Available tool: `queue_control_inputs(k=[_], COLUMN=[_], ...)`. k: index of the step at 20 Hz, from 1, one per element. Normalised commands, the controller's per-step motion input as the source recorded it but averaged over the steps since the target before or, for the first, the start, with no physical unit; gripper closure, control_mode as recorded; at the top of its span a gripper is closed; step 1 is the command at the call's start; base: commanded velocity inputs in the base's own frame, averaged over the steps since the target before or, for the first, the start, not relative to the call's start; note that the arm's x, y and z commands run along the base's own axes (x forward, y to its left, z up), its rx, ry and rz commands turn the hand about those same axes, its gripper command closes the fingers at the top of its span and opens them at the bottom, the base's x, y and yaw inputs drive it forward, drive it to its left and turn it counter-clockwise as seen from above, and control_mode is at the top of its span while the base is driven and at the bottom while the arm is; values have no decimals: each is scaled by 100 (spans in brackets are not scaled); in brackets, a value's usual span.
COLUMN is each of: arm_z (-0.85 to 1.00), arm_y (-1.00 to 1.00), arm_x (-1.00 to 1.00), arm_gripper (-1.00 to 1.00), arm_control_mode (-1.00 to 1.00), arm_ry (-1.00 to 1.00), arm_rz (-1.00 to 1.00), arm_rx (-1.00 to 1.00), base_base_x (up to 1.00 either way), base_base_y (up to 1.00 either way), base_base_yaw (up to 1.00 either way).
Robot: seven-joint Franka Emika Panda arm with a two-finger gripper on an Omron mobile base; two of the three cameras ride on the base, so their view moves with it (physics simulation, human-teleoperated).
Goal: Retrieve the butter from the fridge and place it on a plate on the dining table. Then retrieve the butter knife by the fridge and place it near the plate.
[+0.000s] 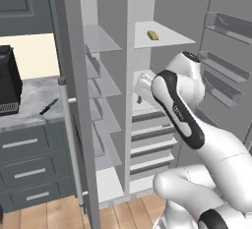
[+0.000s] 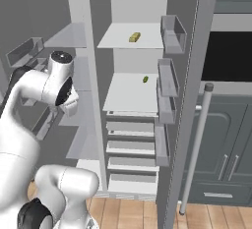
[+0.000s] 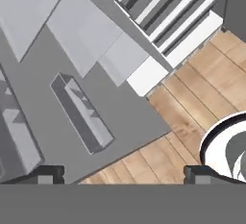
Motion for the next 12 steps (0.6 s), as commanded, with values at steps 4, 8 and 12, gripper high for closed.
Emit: queue_control_inputs(k=[4, 8, 12], arm_z=[-25, -63, -36], arm_y=[-87, -39, -7], arm_x=[-29, -88, -89], arm_gripper=[-100, -100, -100], arm_control_mode=[-100, -100, -100], arm_ry=[-1, -5, -9], arm_rz=[29, 36, 38], arm_rx=[-70, -50, -19], base_base_x=[0, 0, 0], base_base_y=[0, 0, 0], base_base_yaw=[0, 0, 0])
